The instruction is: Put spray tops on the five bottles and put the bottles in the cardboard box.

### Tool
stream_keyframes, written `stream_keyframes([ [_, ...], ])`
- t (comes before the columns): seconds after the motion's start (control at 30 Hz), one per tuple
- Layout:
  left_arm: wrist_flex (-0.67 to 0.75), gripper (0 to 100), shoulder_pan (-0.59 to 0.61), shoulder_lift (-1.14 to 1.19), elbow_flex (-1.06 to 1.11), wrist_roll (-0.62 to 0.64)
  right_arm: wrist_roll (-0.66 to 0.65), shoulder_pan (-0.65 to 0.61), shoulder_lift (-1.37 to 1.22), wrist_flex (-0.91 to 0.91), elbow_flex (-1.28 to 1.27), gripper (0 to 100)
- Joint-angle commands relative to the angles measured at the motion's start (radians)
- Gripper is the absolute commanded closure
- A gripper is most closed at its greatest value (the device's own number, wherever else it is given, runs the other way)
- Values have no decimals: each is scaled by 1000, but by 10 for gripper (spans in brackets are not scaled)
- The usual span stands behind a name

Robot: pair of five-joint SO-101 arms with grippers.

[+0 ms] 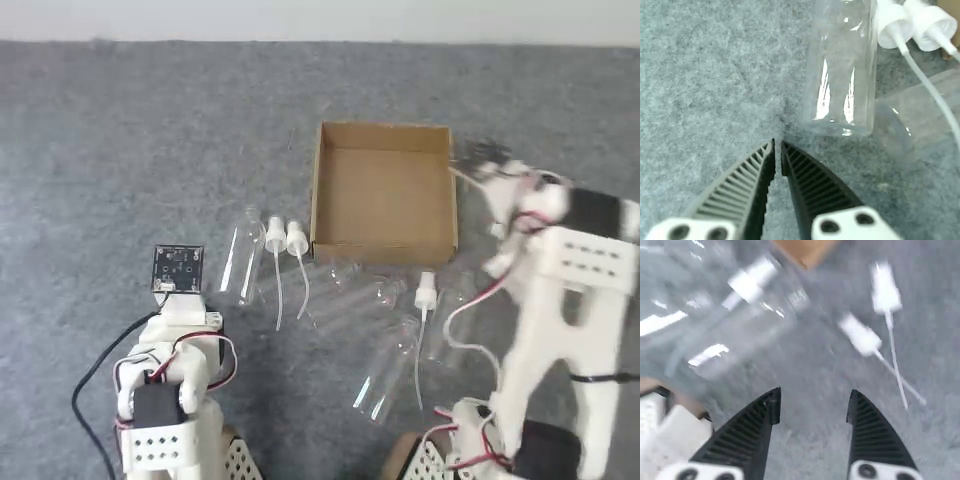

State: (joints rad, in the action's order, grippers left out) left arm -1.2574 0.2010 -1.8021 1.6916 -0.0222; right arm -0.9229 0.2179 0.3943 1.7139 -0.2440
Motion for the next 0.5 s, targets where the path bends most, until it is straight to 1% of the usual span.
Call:
stream_keyframes([
  [0.0,-5,988,-2,-18,-7,5,-140,139,54,-71,-84,817],
  [0.13,-5,988,-2,-18,-7,5,-147,142,56,-117,-147,817],
  [0.23,-5,988,-2,-18,-7,5,-147,143,47,-228,-173,817],
  [0.33,-5,988,-2,-18,-7,5,-147,137,-44,-314,-180,811],
  [0.4,-5,988,-2,-18,-7,5,-152,134,-127,-344,-153,772],
  [0.47,-5,988,-2,-18,-7,5,-221,136,-194,-380,-137,723],
])
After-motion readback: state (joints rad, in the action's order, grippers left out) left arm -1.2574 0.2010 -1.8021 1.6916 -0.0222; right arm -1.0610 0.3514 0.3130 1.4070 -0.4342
